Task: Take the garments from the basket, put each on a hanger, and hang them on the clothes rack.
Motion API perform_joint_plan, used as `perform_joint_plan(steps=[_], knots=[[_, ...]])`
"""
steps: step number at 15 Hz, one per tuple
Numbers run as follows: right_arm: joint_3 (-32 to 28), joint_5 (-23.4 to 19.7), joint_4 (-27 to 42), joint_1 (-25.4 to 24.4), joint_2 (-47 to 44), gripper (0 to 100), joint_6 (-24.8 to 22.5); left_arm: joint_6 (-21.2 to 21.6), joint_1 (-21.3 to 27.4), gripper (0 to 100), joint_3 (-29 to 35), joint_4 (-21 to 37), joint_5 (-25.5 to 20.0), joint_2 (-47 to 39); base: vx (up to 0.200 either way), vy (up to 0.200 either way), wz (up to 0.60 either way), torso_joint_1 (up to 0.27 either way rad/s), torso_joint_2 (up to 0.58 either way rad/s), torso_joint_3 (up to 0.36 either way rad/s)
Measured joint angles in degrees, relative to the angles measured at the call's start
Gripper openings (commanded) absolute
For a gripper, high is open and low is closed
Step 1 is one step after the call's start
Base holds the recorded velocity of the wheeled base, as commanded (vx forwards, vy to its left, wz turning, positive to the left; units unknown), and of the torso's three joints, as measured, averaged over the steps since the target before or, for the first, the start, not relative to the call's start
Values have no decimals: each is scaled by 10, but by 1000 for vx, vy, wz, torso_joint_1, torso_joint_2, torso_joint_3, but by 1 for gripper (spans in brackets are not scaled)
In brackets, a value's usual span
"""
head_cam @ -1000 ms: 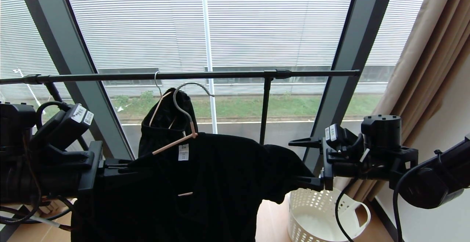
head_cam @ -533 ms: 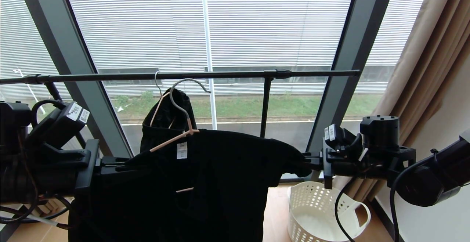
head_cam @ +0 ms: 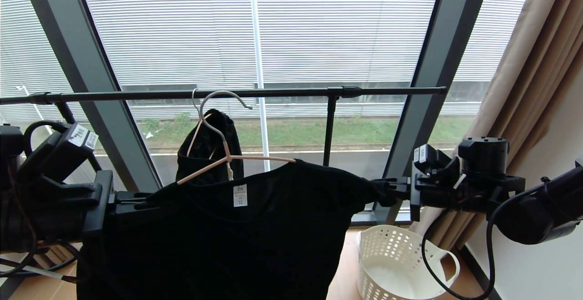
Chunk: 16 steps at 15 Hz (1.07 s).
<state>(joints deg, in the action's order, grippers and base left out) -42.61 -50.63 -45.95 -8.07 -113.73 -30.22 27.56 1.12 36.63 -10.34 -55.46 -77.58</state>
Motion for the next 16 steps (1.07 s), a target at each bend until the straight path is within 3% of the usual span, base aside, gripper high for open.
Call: perform_joint_plan(steps=[12, 13, 16], knots=[[-6, 18, 5, 6, -10, 0, 3, 0, -47, 0, 1, 0, -3, 4, 0, 0, 0, 0, 0, 0], [-5, 23, 5, 4, -9, 100, 3, -1, -49, 0, 1, 0, -3, 3, 0, 0, 0, 0, 0, 0], [-3, 25, 4, 0, -8, 100, 4, -7, -53, 0, 1, 0, -2, 1, 0, 0, 0, 0, 0, 0]])
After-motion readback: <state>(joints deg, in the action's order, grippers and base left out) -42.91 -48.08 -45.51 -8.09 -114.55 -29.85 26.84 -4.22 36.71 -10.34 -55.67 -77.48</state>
